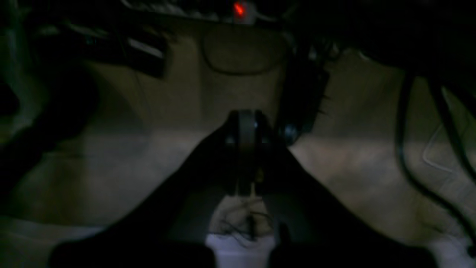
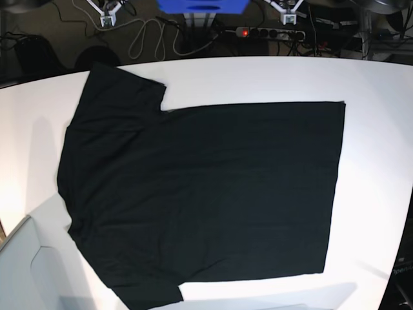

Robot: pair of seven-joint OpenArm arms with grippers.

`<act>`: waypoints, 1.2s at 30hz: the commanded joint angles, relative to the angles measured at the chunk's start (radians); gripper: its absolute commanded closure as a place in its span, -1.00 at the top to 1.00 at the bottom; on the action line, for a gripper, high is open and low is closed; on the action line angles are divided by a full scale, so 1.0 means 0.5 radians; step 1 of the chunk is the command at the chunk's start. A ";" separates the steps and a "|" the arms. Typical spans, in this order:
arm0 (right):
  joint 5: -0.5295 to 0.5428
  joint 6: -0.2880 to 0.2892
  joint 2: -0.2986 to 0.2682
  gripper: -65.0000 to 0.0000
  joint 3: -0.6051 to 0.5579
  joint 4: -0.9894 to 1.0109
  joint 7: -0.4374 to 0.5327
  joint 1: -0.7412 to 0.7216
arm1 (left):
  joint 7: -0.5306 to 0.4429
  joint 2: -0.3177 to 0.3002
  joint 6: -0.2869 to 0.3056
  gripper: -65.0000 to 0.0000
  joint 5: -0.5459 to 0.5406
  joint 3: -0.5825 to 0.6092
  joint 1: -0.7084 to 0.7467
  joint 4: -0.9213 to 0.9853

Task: Fold the T-shirt properly
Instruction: 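Lower both grippers toward the shirt's collar-side corners, then grasp the shirt's shoulder corners with the left and right grippers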

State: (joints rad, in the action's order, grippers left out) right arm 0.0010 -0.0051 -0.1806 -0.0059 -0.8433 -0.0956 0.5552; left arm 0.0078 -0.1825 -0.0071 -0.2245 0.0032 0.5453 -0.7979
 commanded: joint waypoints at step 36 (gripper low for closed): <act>-0.003 0.009 -0.229 -0.07 0.262 -2.535 -1.139 0.373 | 0.188 -0.078 0.013 0.15 -0.458 -0.834 0.629 -2.208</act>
State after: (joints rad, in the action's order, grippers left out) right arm 0.0013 -0.0010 -0.2878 0.1188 -2.0933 -0.6792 0.7361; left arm 0.1398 -0.2161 0.0025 -0.4496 -0.4095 0.8459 -1.8889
